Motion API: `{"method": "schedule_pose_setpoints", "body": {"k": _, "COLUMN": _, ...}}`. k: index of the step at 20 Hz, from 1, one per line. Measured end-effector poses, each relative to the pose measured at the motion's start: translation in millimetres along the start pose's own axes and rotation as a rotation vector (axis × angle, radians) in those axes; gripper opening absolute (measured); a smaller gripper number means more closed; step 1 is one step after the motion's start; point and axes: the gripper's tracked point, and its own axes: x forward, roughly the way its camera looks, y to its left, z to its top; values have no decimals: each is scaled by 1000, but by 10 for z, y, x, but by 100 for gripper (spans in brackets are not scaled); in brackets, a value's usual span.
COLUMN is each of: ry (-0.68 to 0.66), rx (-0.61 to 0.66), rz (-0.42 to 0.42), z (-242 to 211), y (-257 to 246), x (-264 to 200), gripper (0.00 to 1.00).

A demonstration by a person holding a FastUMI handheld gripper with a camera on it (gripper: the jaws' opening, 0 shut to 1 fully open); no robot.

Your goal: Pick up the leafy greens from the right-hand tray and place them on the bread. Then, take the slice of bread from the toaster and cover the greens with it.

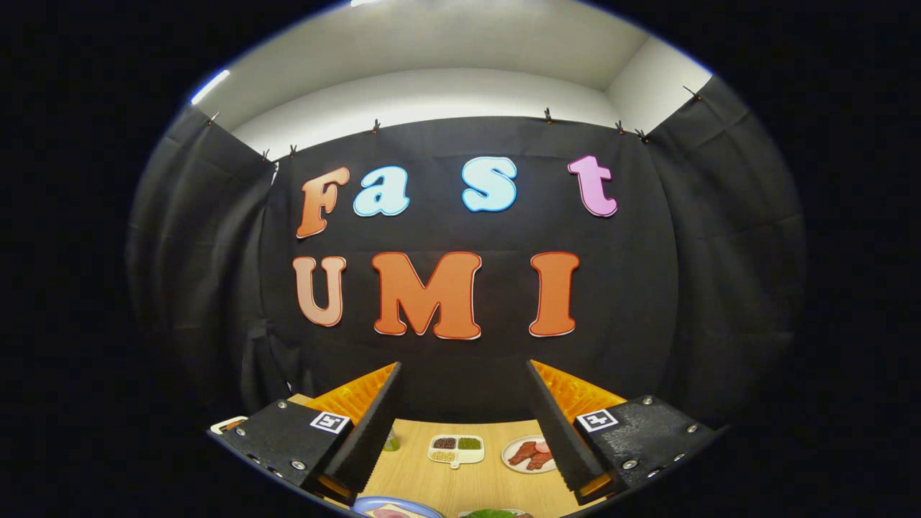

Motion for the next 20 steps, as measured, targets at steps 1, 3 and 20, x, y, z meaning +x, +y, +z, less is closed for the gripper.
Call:
{"method": "schedule_pose_setpoints", "body": {"k": 1, "ry": 15, "rx": -1, "rz": -14, "z": -75, "y": -49, "x": 11, "gripper": 99}}
{"method": "schedule_pose_setpoints", "body": {"k": 3, "ry": 63, "rx": 7, "rz": -18, "z": -255, "y": -76, "x": 19, "gripper": 99}}
{"method": "schedule_pose_setpoints", "body": {"k": 20, "ry": 669, "rx": -15, "rz": -18, "z": -2530, "y": -336, "x": -281, "gripper": 99}}
